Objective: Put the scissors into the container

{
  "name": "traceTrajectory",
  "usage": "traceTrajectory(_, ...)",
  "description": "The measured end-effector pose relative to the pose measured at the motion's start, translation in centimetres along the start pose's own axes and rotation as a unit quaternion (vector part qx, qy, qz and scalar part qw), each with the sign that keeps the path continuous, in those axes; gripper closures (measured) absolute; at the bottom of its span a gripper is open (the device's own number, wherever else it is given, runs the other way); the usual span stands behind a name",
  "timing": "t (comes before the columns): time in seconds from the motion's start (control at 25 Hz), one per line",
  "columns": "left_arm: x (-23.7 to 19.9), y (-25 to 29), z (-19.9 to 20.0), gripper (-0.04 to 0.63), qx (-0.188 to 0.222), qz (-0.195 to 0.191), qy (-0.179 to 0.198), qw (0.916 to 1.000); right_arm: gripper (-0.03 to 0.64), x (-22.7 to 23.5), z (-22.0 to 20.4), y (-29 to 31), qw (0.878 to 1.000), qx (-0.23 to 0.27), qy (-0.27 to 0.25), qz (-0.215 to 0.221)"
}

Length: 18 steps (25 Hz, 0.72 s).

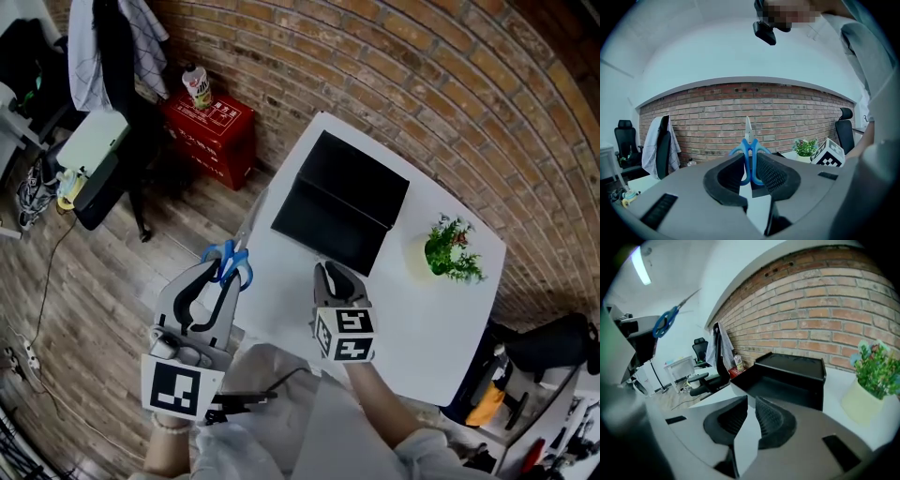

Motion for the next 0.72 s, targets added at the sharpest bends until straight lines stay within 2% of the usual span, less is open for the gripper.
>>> traceTrajectory(0.28,0.3,-0.8,2.4,0.499,0.024,0.001,0.013,0.9996,0.549,0.8,5.5,-5.0,0.994,0.084,-0.055,-0.04)
traceTrajectory(0.72,1.7,-0.6,5.3,0.499,0.057,-0.016,0.046,0.9972,0.552,4.4,11.2,-11.8,0.976,0.183,-0.059,-0.103)
Point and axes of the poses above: the fingertips, and each gripper's own axes: y forward along the fingers, x to its right, z out of its top, the point moved 6 cm from there along -y, backward along the fingers, and after that the axes turned 8 degrees about -y, right-handed, at the moved point
